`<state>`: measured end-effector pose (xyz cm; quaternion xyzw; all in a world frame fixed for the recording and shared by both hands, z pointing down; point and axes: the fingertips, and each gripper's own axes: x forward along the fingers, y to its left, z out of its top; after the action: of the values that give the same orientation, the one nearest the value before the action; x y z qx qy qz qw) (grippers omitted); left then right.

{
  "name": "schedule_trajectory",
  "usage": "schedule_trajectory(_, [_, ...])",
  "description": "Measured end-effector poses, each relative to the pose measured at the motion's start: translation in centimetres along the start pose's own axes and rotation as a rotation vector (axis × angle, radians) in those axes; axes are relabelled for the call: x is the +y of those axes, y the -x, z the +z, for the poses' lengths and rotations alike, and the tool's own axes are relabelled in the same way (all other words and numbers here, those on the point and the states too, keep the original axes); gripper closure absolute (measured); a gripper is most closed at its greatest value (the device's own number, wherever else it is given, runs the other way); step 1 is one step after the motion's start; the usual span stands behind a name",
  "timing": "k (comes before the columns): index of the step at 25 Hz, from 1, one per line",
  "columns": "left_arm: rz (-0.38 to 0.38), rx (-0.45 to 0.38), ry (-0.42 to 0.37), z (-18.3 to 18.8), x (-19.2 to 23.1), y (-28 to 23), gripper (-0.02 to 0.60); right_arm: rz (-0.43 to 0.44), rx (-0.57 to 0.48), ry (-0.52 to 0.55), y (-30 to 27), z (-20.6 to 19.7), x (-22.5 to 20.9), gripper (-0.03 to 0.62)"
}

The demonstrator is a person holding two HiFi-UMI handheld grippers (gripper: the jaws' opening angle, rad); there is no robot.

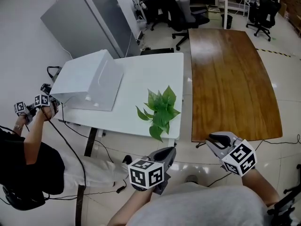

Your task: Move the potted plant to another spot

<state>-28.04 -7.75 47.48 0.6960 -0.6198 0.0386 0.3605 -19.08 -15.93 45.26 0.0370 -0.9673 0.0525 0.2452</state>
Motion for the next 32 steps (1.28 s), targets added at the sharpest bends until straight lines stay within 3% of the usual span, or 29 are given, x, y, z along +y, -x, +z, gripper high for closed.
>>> schedule_trajectory(10, [0.031,-0.049,0.049,-1.0,0.6,1.9,0.586,0.06,0.071,0.083,-2.8,-1.8,0.5,0.503])
schedule_trajectory(15, [0.078,-0.067,0.095,-2.2,2.5,3.9,0.586,0.092,0.095,0.156,-7.5,-1.9,0.2,0.365])
schedule_trajectory(21, [0.114,-0.101,0.155,-2.7,3.4,7.1,0.586,0.101,0.046,0.182,-13.3,-1.7,-0.1,0.216])
schedule_trajectory(32, [0.177,-0.101,0.189,-3.6,6.9,9.4,0.586,0.114,0.034,0.199,-22.2,-1.3,-1.2,0.104])
